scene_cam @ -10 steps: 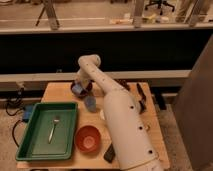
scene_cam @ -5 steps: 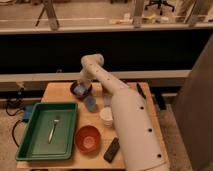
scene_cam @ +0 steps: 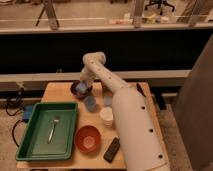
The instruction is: Wipe purple bowl with sponge
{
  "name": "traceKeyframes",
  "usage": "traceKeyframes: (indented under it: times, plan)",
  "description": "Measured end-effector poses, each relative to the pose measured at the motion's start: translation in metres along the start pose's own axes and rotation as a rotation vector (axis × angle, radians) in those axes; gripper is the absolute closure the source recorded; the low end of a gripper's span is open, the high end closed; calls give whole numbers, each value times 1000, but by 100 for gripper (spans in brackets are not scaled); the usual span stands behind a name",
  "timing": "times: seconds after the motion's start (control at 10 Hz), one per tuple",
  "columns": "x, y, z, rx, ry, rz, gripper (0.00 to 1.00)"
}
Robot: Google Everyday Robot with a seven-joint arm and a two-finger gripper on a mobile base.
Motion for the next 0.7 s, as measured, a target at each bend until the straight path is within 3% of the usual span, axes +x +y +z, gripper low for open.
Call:
traceKeyframes:
  times: [0.5, 0.7]
  plan:
    - [-8, -20, 26, -17, -32, -36, 100]
    - [-19, -28, 38, -18, -72, -59, 100]
